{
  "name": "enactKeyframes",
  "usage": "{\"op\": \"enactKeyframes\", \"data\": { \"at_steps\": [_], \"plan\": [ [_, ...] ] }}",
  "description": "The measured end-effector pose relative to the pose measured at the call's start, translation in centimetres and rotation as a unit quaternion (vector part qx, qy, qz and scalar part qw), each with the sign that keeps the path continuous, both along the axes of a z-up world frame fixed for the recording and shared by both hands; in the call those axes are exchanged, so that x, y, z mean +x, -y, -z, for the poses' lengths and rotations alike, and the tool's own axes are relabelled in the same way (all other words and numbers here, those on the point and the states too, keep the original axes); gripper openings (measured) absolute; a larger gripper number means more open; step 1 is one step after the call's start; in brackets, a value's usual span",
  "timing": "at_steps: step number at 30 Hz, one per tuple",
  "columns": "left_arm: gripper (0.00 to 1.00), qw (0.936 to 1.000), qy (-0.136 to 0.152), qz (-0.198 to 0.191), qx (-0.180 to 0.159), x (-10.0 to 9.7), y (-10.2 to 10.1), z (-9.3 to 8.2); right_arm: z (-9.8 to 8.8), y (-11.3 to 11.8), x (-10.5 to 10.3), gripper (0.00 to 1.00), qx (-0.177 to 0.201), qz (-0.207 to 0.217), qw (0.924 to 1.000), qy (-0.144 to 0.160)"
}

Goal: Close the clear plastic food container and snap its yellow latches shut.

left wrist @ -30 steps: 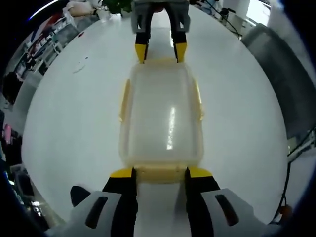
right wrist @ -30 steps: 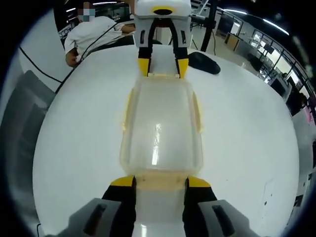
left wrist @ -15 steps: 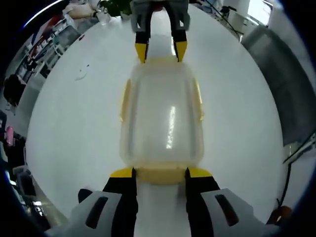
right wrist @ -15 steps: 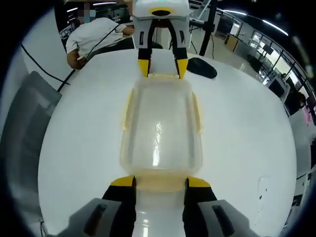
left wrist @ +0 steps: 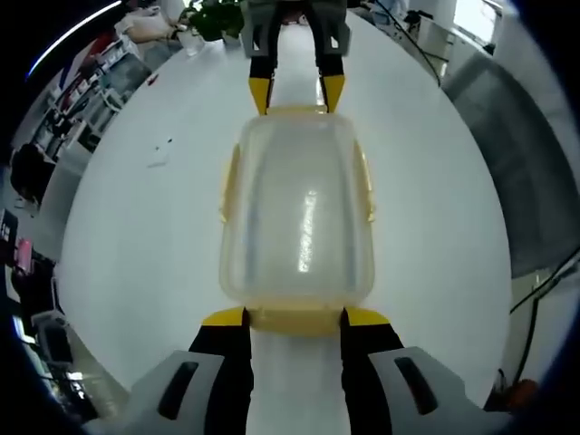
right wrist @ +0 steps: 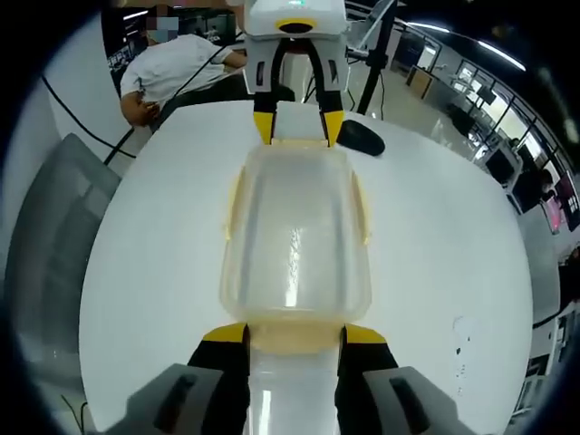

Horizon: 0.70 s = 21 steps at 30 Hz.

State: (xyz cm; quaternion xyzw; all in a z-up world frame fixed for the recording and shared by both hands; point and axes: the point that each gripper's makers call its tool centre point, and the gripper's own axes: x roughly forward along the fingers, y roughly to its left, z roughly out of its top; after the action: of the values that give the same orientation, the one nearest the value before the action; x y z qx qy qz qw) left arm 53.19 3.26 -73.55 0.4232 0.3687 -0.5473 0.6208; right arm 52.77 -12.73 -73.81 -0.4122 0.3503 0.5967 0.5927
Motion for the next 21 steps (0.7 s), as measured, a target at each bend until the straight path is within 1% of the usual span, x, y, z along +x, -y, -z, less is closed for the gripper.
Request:
{"op": "enactKeyframes", "data": {
  "at_steps": [5,11,21],
  "plan": [
    [0.35,1.0,-0.002,0.004,-0.005,-0.4,1.4,-0.7,-0.9,1.2,-0.3,0.34,-0.003,0.003,1.0,0.004],
    [0.35,1.0,0.005,0.003,-0.006,-0.5,3.0,-1.8,-1.6,2.7,-0.2,0.34,0.0,0.005,0.9999,0.009],
    [0.35,1.0,0.006,0.0,-0.005,-0.5,5.2,-2.3,-2.1,5.0,-0.4,0.34,0.0,0.001,0.9999,0.01]
  ]
}}
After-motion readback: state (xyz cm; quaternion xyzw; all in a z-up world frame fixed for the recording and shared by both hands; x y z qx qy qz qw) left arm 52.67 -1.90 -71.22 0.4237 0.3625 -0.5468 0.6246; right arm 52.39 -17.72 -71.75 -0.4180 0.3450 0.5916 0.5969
